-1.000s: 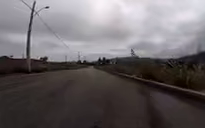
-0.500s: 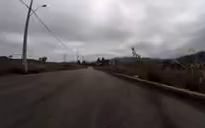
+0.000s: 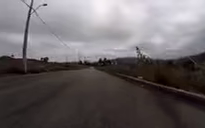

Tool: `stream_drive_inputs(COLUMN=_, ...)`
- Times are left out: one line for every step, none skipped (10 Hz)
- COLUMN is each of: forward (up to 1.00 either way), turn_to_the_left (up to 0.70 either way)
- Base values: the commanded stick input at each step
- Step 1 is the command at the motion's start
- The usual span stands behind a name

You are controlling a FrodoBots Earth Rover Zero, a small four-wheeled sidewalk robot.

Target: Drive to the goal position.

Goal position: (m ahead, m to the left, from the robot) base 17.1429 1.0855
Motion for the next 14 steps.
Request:
stream_drive_inputs(forward=0.7, turn_to_the_left=0.0)
stream_drive_inputs(forward=0.7, turn_to_the_left=0.0)
stream_drive_inputs(forward=0.7, turn_to_the_left=0.0)
stream_drive_inputs(forward=0.7, turn_to_the_left=0.0)
stream_drive_inputs(forward=0.7, turn_to_the_left=0.0)
stream_drive_inputs(forward=0.7, turn_to_the_left=0.0)
stream_drive_inputs(forward=0.7, turn_to_the_left=0.0)
stream_drive_inputs(forward=0.7, turn_to_the_left=0.0)
stream_drive_inputs(forward=0.7, turn_to_the_left=0.0)
stream_drive_inputs(forward=0.7, turn_to_the_left=0.0)
stream_drive_inputs(forward=0.7, turn_to_the_left=0.0)
stream_drive_inputs(forward=0.7, turn_to_the_left=0.0)
stream_drive_inputs(forward=0.7, turn_to_the_left=0.0)
stream_drive_inputs(forward=0.7, turn_to_the_left=0.0)
